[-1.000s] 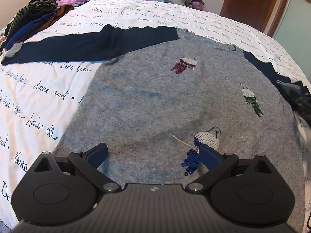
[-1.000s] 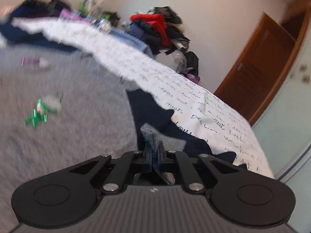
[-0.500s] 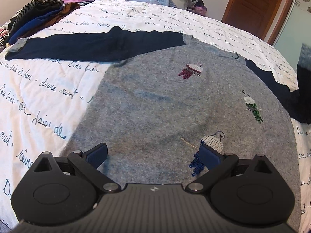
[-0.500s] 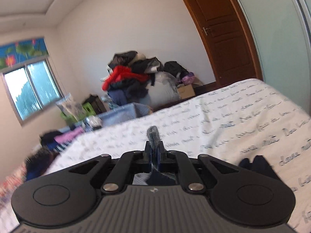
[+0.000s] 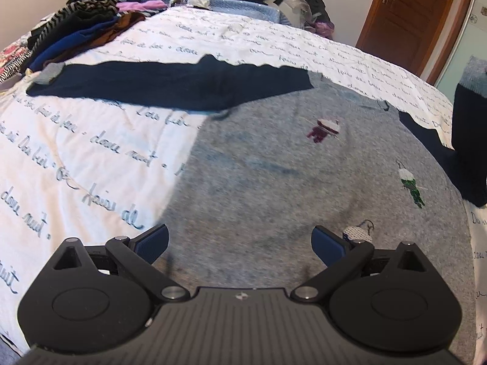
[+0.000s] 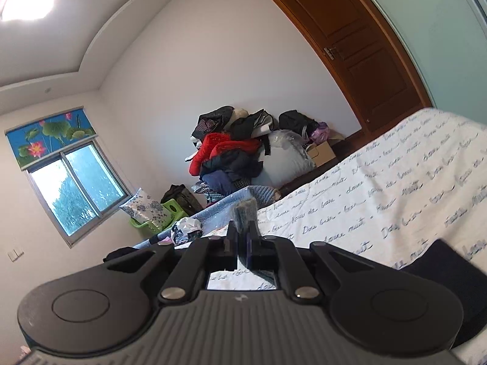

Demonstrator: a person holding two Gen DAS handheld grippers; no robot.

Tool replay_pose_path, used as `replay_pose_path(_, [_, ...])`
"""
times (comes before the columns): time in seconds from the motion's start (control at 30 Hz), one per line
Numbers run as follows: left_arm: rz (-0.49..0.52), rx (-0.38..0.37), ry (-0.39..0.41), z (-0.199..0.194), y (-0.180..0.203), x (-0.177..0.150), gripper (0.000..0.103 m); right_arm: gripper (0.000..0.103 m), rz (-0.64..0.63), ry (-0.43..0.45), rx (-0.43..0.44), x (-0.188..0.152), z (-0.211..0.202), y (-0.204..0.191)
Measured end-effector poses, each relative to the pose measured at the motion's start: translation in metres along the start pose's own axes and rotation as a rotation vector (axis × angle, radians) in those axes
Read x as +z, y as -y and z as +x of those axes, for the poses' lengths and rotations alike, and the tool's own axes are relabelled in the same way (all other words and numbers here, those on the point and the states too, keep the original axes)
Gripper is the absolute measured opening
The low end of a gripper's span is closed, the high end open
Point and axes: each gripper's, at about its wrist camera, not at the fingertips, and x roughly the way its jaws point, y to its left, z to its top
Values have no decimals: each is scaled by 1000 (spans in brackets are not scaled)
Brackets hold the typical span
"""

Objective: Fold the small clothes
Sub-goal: 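Lay the navy sleeve across the sweater body and open the right gripper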

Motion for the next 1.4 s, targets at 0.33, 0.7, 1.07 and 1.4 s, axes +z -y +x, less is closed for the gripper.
replay_pose_path(0.33, [45, 73, 59, -6, -8, 6, 99, 5, 11, -39, 20, -38, 41, -24])
replay_pose_path(0.7, [50, 72, 49, -2, -15, 5, 99, 5, 8, -102, 55, -67, 73, -47])
replay_pose_path(1.07, [19, 78, 53, -3, -28, 6, 99, 5, -31, -181, 112, -98, 99, -81])
replay_pose_path(1.4, [-14, 79, 38, 0, -41, 4, 99, 5, -53, -239, 153, -121, 122, -110])
